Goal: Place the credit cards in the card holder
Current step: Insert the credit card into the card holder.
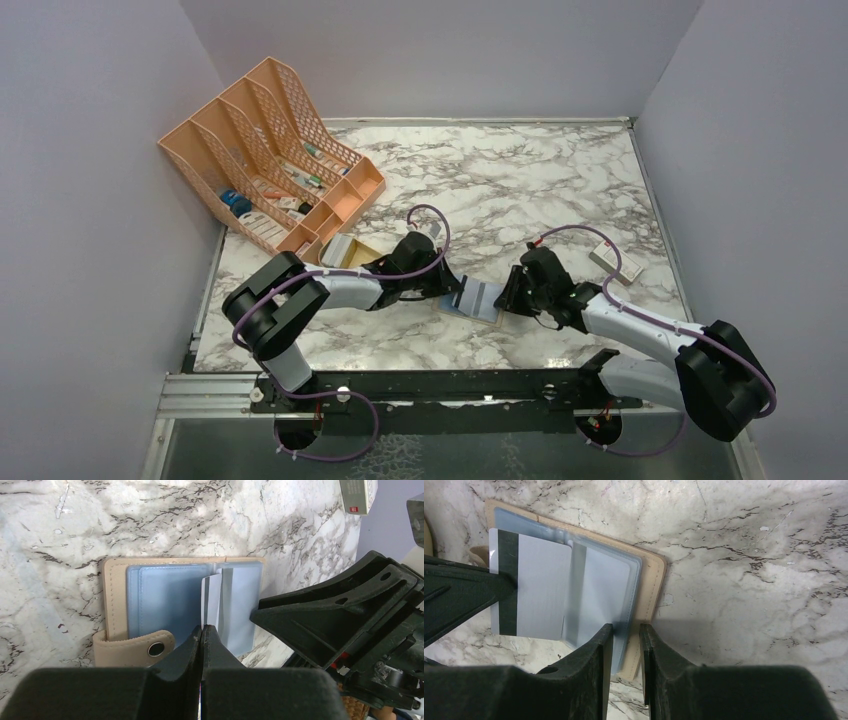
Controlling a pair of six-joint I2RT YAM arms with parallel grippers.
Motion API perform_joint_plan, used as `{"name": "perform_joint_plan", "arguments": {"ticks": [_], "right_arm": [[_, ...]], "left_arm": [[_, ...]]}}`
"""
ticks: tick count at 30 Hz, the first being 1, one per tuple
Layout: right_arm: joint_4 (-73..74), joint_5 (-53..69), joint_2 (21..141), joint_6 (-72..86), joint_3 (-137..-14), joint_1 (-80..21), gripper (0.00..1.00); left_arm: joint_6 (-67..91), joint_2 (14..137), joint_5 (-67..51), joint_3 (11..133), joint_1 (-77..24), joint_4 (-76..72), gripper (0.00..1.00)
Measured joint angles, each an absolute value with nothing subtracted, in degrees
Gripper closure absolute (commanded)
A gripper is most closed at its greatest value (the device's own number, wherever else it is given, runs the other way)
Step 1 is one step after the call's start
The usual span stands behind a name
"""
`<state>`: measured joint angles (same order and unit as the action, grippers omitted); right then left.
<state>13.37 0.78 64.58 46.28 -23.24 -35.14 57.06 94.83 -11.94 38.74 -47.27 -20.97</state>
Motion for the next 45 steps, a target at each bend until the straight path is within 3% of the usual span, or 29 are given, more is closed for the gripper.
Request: {"name": "perform_joint_plan", "arguments": {"ticks": [45], "right_arm": [[11.29,1.63,63.72,47.57,-21.67,-34.76,0.74]], "left_arm": [[58.22,97.45,-7.29,38.04,-49.76,-26.37,1.00]]}}
